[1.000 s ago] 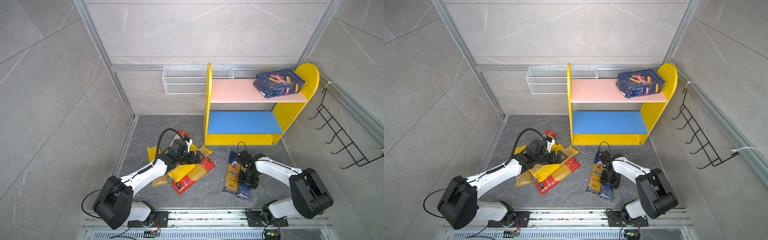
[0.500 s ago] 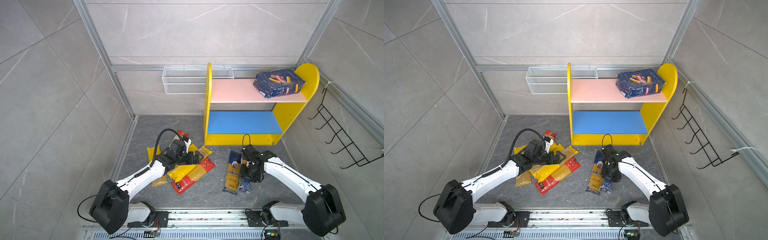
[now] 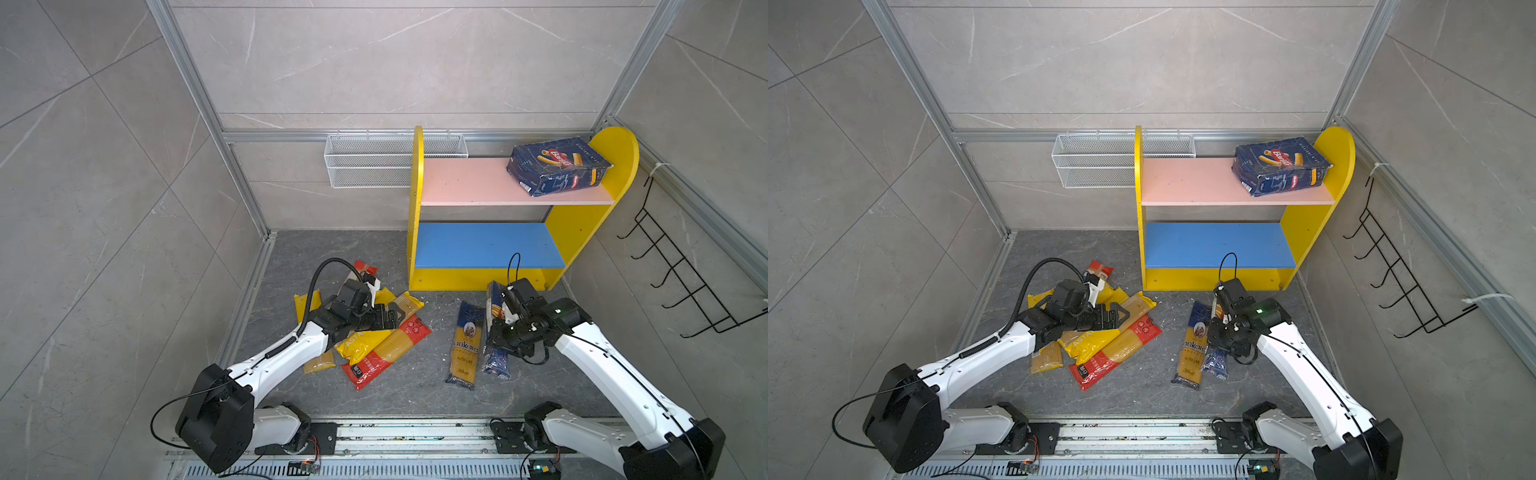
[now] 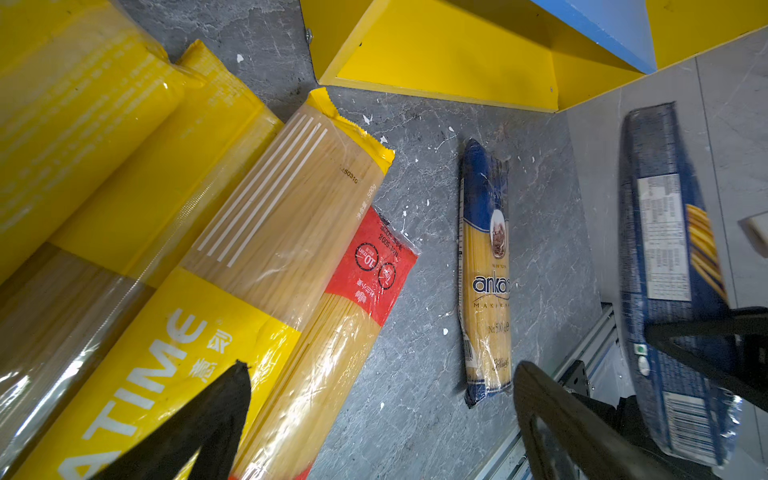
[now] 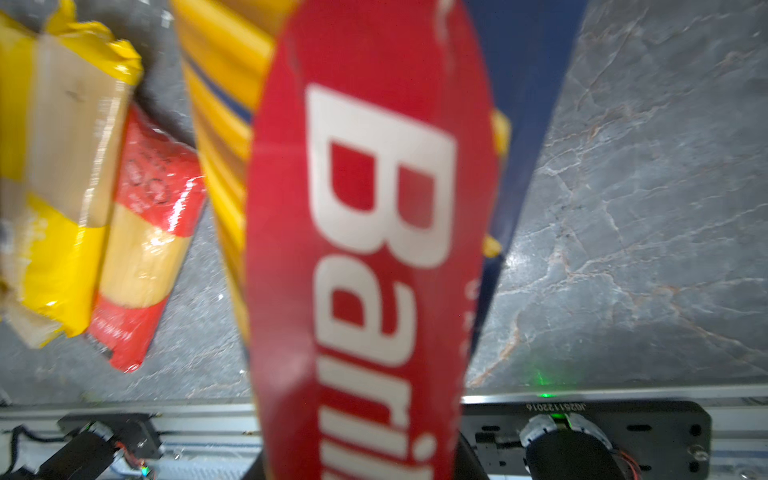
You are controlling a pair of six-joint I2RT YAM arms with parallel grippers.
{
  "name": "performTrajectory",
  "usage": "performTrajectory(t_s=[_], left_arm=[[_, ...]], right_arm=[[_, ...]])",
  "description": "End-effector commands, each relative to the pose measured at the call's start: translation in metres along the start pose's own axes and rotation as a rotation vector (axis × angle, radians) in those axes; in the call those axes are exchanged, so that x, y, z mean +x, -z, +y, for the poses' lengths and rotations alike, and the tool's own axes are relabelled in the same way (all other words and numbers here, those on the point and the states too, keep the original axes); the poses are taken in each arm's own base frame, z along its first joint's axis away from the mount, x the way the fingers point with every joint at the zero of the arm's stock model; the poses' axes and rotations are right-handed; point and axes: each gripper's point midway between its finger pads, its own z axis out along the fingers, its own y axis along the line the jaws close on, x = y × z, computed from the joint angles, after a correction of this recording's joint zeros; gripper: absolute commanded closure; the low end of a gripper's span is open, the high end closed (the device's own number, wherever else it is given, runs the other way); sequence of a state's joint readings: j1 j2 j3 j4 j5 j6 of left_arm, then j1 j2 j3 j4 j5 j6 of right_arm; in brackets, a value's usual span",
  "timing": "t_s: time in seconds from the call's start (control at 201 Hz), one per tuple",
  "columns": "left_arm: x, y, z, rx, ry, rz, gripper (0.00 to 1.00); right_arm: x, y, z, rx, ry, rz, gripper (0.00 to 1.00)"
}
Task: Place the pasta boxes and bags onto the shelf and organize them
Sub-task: 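Grasp the blue Barilla spaghetti box by its end with the right gripper, then lift the spaghetti box toward the pink shelf with the right gripper while the left shifts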
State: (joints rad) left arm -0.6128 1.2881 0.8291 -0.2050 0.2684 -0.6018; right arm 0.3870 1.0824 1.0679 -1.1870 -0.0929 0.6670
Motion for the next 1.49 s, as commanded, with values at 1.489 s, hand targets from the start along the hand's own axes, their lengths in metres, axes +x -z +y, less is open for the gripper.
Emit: performTrajectory(t_s=[1.489], left_arm=[[-0.042, 0.044, -0.105, 0.08, -0.276, -0.077, 0.0]], right_arm=[[-0.193, 0.268, 0.152, -0.345, 0.324, -0.71, 0.65]])
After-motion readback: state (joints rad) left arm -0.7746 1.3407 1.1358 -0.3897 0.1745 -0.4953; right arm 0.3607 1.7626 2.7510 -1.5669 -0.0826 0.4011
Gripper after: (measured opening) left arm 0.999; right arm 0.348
